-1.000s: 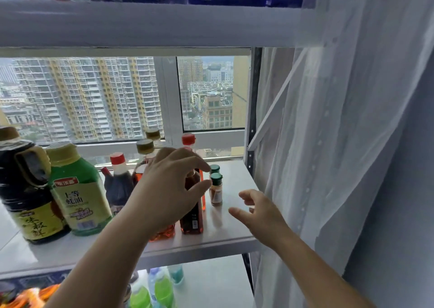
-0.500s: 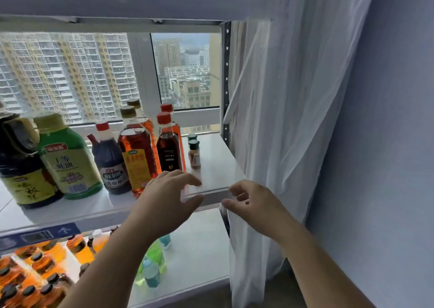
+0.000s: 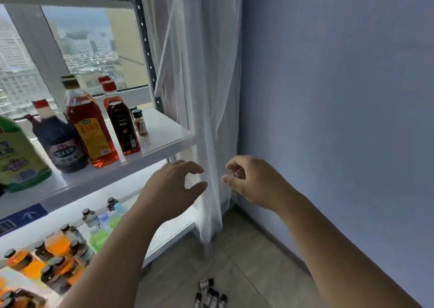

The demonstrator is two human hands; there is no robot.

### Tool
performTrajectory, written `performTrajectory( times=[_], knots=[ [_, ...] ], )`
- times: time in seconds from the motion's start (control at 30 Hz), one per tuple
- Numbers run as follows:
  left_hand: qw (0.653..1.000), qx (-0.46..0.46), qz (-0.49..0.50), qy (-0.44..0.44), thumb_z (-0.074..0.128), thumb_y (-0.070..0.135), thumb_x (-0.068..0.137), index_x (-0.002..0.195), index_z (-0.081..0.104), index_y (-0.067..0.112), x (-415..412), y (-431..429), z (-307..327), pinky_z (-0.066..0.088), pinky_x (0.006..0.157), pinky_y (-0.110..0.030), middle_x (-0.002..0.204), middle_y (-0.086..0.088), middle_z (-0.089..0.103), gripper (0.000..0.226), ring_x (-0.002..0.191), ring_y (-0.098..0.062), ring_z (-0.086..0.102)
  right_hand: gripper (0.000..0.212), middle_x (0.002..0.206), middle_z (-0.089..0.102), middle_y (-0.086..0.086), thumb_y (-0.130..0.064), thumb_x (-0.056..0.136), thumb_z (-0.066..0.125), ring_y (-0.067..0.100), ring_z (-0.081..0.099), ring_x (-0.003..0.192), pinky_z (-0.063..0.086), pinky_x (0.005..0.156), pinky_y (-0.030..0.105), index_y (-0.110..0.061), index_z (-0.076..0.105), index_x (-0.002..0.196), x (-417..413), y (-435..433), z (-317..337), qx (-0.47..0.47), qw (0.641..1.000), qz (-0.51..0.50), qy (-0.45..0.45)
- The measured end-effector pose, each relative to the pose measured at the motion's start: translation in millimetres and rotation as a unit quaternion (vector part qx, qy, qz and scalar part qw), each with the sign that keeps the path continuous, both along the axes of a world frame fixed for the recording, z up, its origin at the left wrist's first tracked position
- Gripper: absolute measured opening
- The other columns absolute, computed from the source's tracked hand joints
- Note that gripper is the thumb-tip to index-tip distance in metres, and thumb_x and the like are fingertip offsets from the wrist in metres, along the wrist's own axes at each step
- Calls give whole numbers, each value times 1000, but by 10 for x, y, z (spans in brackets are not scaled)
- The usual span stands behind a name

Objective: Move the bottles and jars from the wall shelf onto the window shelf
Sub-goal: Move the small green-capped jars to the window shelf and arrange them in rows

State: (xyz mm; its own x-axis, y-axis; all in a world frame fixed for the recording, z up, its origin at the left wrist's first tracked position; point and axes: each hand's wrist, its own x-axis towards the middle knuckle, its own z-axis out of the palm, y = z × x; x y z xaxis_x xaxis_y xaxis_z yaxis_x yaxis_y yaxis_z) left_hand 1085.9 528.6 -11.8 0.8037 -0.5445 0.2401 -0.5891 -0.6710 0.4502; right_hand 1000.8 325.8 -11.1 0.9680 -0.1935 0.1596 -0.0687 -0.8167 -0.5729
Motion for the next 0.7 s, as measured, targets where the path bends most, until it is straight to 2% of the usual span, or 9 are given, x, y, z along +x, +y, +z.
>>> performTrajectory(
  times=[0.13, 0.3, 0.5, 0.7],
  knots=[
    [998, 20, -63, 4, 64, 54, 94, 126, 65, 41, -454, -138, -20, 49, 94, -27, 132, 19, 62, 35, 110, -10, 63, 38, 124, 67, -7, -45, 98, 66, 10, 62, 108, 50, 88, 25, -25, 63, 130, -695, -74, 27, -18, 997, -71, -2],
    [990, 42, -131, -22, 57, 57, 96, 127, 64, 39, -975, -314, -84, 46, 105, -35, 131, 19, 63, 37, 124, -11, 56, 41, 127, 62, -6, -47, 99, 64, 15, 61, 112, 52, 94, 31, -24, 61, 132, -1412, -157, 42, -66, 988, -134, 38],
    [978, 80, -188, -47, 54, 58, 96, 131, 60, 39, -1658, -677, -151, 42, 107, -36, 135, 18, 60, 40, 127, -11, 52, 48, 137, 58, -7, -52, 100, 58, 16, 60, 115, 51, 97, 35, -25, 55, 139, -2394, -280, 48, -108, 972, -191, 90],
    [954, 118, -269, -61, 50, 59, 98, 136, 55, 40, -2881, -1066, -191, 40, 112, -42, 143, 14, 55, 43, 133, -14, 48, 49, 138, 56, -7, -53, 101, 54, 17, 59, 116, 51, 96, 36, -26, 52, 142, -3869, -427, -34, -132, 944, -265, 146]
  ],
)
